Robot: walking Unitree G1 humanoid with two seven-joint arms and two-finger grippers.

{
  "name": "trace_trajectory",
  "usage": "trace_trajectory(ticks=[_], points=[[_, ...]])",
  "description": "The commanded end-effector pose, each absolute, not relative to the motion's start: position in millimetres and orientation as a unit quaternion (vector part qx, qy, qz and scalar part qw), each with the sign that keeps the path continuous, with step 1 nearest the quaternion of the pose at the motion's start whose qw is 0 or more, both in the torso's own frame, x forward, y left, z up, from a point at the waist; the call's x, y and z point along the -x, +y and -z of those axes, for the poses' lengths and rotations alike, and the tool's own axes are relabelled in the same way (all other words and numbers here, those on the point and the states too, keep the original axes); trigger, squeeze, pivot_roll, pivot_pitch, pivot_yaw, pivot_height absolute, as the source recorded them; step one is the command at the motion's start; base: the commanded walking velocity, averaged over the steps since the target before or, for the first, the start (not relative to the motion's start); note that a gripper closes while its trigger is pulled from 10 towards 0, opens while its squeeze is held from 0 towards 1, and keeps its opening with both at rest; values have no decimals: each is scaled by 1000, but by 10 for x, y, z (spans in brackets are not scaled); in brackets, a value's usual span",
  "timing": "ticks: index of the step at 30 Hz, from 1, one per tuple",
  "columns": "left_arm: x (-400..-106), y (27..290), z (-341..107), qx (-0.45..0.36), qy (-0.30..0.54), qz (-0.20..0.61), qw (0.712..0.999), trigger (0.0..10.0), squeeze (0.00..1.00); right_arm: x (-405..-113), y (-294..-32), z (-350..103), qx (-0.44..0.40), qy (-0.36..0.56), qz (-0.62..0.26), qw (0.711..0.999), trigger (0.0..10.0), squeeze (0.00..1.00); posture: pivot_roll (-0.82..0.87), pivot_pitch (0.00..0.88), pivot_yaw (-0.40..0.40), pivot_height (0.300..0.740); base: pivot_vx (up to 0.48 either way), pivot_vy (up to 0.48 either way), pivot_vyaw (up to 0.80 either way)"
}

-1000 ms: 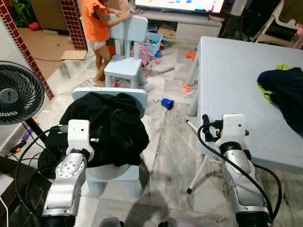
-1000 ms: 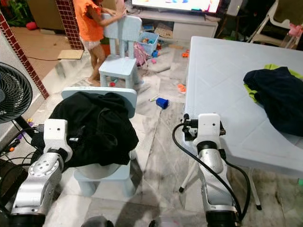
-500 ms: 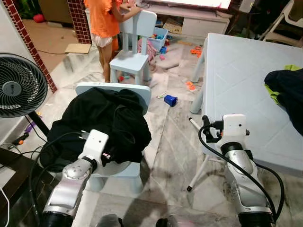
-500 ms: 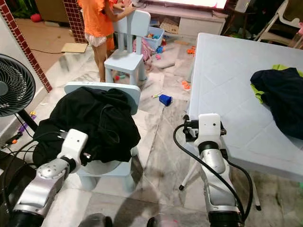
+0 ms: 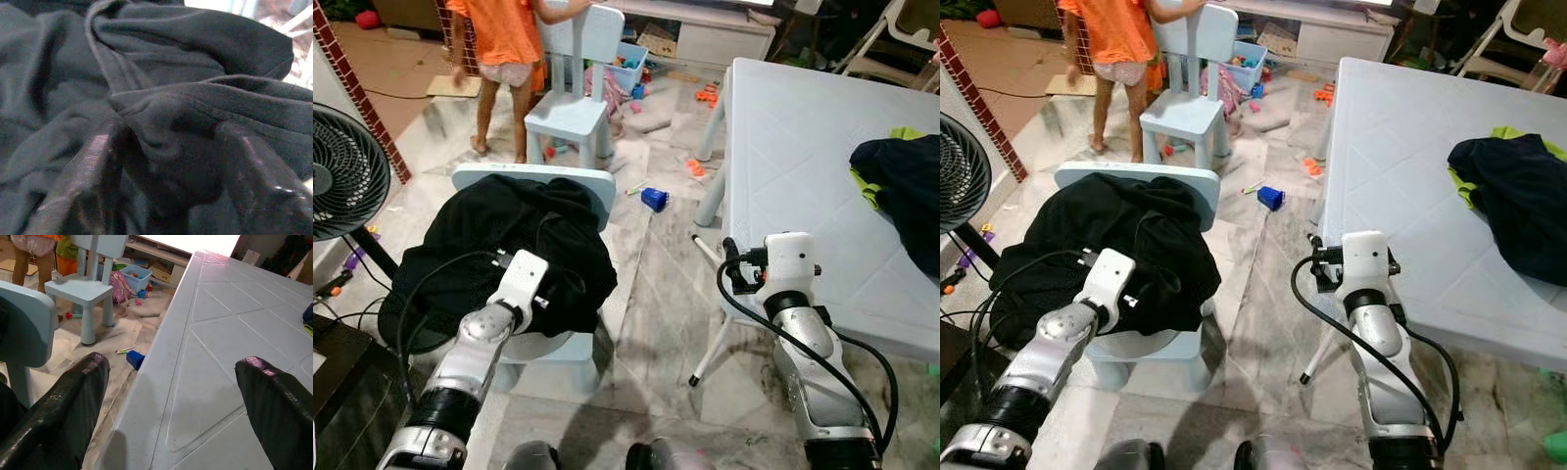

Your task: Hang hanger

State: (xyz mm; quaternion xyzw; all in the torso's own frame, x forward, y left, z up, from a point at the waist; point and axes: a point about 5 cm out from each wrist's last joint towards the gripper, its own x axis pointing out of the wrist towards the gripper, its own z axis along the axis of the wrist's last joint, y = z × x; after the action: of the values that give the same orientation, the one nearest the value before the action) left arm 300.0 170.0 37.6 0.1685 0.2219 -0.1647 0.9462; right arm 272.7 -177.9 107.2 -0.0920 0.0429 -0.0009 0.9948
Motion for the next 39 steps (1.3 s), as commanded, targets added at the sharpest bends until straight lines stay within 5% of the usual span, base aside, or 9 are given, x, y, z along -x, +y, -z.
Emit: trace_trajectory(ticks=[1, 15, 21, 22, 32, 33, 34, 35, 39], points=[[-3000, 1778, -299, -185, 234, 151, 942, 0, 0, -2703, -1787, -1138, 95, 34, 0, 995, 10000, 0, -44, 114, -100, 740, 0, 0, 0], [-3118, 2414, -458, -211, 198, 5, 957, 0, 0, -2753, -1728, -1140, 92, 36, -13, 995, 10000, 0, -20, 111, -122, 740, 0, 0, 0], [-3105, 2424, -488, -214, 177, -6, 961, 39, 0, -2777, -1730, -1150, 93, 34, -14, 995, 10000, 0, -15, 105, -119, 740, 0, 0, 0], [-3087, 2412, -479, -211, 175, -11, 962, 10000, 0, -2778, -1730, -1145, 93, 35, -14, 995, 10000, 0, -11, 104, -118, 740, 0, 0, 0], [-2964, 2037, -374, -162, 186, 67, 967, 10000, 0, -2822, -1686, -1119, 90, 35, -17, 995, 10000, 0, 16, 90, -114, 740, 0, 0, 0], [-2952, 1992, -393, -158, 184, 73, 967, 10000, 471, -2834, -1677, -1121, 90, 34, -18, 995, 10000, 0, 20, 87, -114, 740, 0, 0, 0], [-2945, 1972, -406, -156, 182, 76, 968, 10000, 471, -2839, -1674, -1122, 90, 33, -18, 995, 10000, 0, 20, 87, -114, 740, 0, 0, 0], [-2939, 1948, -423, -152, 179, 81, 969, 10000, 1000, -2845, -1669, -1123, 89, 33, -18, 995, 10000, 0, 24, 83, -113, 740, 0, 0, 0], [-2886, 1898, -491, -158, 169, 82, 969, 10000, 1000, -2858, -1659, -1123, 89, 30, -20, 995, 10000, 0, 28, 78, -108, 740, 0, 0, 0]])
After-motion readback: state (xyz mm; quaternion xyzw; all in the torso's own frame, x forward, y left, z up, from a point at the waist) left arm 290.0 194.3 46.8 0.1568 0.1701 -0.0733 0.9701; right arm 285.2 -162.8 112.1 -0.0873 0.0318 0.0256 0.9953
